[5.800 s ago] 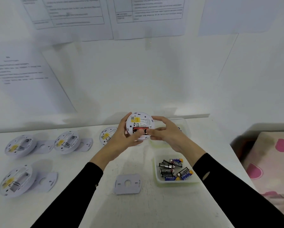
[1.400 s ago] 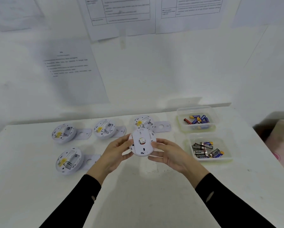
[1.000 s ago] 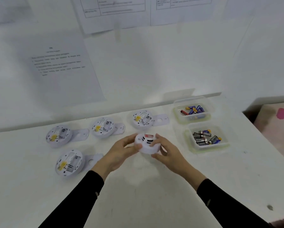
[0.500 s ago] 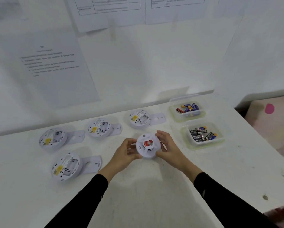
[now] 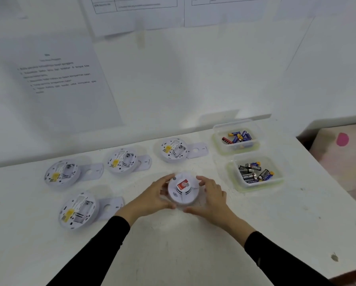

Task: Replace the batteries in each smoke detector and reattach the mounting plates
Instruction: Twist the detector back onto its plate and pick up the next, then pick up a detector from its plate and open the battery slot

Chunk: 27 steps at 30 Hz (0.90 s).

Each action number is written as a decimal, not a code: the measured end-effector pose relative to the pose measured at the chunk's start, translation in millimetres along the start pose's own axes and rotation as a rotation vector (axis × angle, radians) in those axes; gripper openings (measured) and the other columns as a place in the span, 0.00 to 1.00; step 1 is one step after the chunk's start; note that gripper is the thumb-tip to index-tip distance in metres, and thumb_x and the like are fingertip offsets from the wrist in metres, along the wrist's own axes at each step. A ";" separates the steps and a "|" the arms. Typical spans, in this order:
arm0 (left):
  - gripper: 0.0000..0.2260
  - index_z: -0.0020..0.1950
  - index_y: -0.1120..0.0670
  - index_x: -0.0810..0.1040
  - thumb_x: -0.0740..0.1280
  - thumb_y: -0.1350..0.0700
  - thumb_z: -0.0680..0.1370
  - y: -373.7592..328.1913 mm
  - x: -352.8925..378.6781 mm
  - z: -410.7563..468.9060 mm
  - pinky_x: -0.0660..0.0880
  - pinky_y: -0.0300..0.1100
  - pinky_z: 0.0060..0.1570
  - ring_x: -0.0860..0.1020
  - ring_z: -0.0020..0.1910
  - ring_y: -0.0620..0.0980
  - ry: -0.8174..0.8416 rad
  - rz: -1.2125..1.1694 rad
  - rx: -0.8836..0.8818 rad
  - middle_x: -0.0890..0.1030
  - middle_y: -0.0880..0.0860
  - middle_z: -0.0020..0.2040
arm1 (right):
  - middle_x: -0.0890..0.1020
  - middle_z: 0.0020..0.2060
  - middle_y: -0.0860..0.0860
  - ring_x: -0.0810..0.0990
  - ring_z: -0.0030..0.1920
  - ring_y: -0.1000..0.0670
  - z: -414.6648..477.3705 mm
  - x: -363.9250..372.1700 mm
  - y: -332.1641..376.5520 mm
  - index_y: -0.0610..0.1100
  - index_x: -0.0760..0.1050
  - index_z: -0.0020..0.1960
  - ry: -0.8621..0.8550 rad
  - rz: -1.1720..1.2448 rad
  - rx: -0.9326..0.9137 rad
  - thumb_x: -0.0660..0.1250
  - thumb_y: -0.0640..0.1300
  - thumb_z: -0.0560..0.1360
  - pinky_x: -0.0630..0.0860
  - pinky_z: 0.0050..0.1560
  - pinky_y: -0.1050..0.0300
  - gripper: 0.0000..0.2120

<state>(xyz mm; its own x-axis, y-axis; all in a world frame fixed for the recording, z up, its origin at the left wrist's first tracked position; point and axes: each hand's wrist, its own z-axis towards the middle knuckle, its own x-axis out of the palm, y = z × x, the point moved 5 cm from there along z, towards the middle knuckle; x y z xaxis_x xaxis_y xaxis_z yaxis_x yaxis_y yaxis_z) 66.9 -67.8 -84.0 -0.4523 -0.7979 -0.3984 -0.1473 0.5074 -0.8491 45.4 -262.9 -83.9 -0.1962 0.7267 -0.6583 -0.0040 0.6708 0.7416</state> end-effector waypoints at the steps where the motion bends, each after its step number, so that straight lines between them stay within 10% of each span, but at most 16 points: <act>1: 0.41 0.75 0.44 0.63 0.78 0.64 0.69 0.6 0.4 -0.9 0.77 0.36 0.55 0.75 0.59 0.42 -0.021 0.000 0.005 0.73 0.49 0.66 | 0.68 0.58 0.59 0.68 0.57 0.56 4.8 -0.7 0.2 0.60 0.57 0.70 0.011 0.018 -0.018 0.74 0.68 0.55 0.58 0.55 0.56 0.49; 7: 0.37 0.72 0.47 0.65 0.80 0.59 0.68 14.2 4.2 -14.7 0.71 0.26 0.47 0.72 0.54 0.36 -0.290 0.041 0.045 0.68 0.48 0.60 | 0.72 0.63 0.63 0.67 0.65 0.55 29.5 -12.9 7.5 0.64 0.54 0.68 0.164 0.005 -0.154 0.73 0.47 0.63 0.55 0.64 0.53 0.41; 23: 0.33 0.70 0.49 0.71 0.80 0.54 0.68 15.1 11.5 -15.2 0.69 0.25 0.45 0.73 0.50 0.41 -0.441 0.029 0.095 0.72 0.45 0.55 | 0.67 0.68 0.63 0.63 0.68 0.57 34.5 -15.4 4.7 0.62 0.54 0.71 0.211 -0.039 -0.182 0.73 0.48 0.65 0.50 0.66 0.57 0.42; 27: 0.28 0.66 0.45 0.72 0.79 0.54 0.70 14.2 -11.0 -32.4 0.71 0.27 0.45 0.75 0.50 0.41 -0.531 0.018 0.144 0.74 0.42 0.56 | 0.68 0.68 0.61 0.62 0.67 0.61 24.8 -23.5 27.2 0.55 0.65 0.69 -0.056 0.038 -0.321 0.70 0.49 0.66 0.57 0.69 0.58 0.33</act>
<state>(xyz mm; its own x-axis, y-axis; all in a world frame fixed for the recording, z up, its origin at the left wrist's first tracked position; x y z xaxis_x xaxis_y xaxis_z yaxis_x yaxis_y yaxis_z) 41.3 -41.3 -80.4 0.0575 -0.8627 -0.5024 -0.0053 0.5030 -0.8643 74.2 -258.1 -51.4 -0.1481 0.7633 -0.6289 -0.3085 0.5685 0.7627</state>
